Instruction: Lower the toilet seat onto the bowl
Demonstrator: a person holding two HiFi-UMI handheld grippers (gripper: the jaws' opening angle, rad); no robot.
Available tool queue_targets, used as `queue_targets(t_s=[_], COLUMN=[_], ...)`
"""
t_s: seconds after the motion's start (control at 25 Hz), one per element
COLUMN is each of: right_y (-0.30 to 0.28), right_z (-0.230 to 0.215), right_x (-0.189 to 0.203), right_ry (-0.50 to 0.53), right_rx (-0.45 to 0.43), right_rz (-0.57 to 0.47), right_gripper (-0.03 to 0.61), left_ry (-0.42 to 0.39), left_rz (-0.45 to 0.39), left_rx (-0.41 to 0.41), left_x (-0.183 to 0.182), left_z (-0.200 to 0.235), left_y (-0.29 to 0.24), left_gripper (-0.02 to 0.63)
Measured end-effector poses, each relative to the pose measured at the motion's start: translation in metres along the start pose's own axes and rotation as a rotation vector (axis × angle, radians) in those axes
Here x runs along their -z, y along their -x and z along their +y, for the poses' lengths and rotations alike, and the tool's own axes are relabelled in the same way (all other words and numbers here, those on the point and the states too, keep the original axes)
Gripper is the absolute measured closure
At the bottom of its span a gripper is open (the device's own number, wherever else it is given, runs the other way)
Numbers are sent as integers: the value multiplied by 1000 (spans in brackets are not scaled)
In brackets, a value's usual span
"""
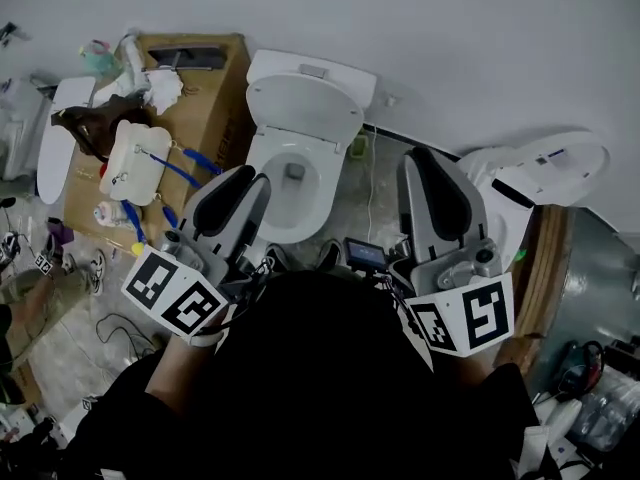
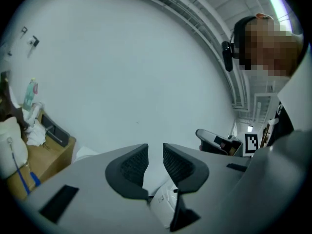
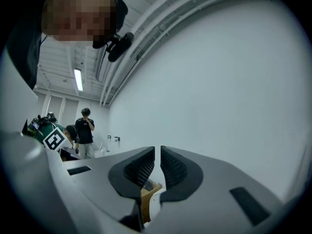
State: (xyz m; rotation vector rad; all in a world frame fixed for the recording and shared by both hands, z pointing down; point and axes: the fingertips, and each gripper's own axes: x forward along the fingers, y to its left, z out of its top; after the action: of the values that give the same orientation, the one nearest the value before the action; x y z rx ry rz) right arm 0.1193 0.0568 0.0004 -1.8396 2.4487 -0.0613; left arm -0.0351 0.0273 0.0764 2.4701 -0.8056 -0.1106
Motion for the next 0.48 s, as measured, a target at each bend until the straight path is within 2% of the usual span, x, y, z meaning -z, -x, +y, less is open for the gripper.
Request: queue_targets(t_s=[0.12, 0.24, 0.48], right_y=[15, 19, 21], right_z=[3, -1, -10], right_x=[-18, -15, 4], right_ry=[46, 48, -8], right_rx=[24, 30, 40], right_rz=[-59, -49, 0], right_gripper=[518, 520, 522], left_ry=[-113, -174, -165], left_rz=[20, 46, 59], left_rx=[31, 56, 65], left_x=[3, 9, 15], left_z=[-15, -26, -27], left_y=[-2, -7, -10], left_gripper=[509, 509, 509])
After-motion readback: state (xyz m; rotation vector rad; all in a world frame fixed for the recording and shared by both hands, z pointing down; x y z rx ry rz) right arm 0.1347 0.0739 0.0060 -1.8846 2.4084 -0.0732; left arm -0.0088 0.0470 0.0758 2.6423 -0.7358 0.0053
